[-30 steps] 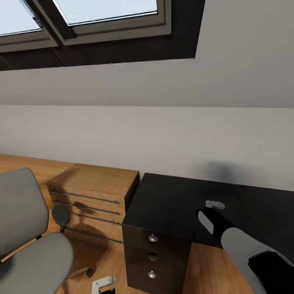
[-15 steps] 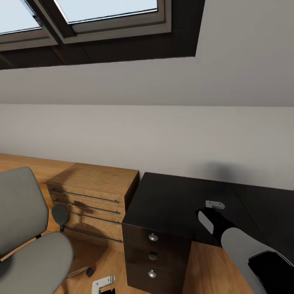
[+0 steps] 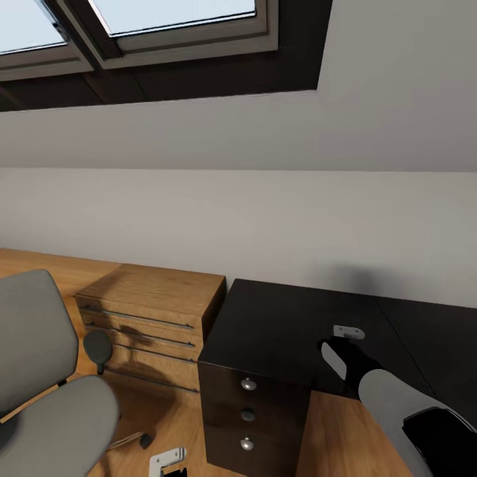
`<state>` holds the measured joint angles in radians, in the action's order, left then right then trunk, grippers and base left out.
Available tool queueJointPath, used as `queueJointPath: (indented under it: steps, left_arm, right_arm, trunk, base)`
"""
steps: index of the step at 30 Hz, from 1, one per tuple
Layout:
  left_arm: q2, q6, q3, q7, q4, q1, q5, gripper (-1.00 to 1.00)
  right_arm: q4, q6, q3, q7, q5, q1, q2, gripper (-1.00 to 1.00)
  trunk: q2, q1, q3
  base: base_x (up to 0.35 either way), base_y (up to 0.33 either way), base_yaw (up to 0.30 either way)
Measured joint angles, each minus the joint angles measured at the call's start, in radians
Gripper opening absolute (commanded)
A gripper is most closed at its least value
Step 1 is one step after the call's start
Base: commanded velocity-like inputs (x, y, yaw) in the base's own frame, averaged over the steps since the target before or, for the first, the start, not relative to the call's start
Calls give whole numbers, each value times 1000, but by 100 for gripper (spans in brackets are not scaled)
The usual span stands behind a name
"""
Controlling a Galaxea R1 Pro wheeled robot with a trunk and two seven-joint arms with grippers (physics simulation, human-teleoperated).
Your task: In the bedroom, organize the workspace by keeping the computer under the desk, ensuring the monitor is on the desk, placing the keyboard on the desk next to the monitor, placing the mouse on the desk next to the keyboard, moving the folder from the swivel chair onto the desk next to the mouse, stacking the notebook on top of the folder with the pen on top of the notebook, and positioning the swivel chair next to the desk.
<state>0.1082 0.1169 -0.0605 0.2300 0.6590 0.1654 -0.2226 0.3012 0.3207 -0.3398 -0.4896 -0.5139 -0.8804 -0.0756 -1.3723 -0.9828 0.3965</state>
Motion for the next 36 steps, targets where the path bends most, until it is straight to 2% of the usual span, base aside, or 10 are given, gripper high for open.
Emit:
queueJointPath:
  steps: [2,23,36]
  left_arm:
    - [0,0,0,0,0,0,0,100]
    - [0,-1,0,-1,0,0,0,100]
    - [0,0,0,-1,0,0,0,100]
  right_arm:
    - [0,-1,0,0,0,0,0,100]
    - [-1,-1,0,1,0,0,-2,100]
    - [-3,0,2,46,1,0,-19,100]
  trunk:
    - [-14,-8,6]
    - [-14,-8,6]
    - [-14,-8,6]
  base:
    - [0,0,0]
    - [0,0,0]
    - [0,0,0]
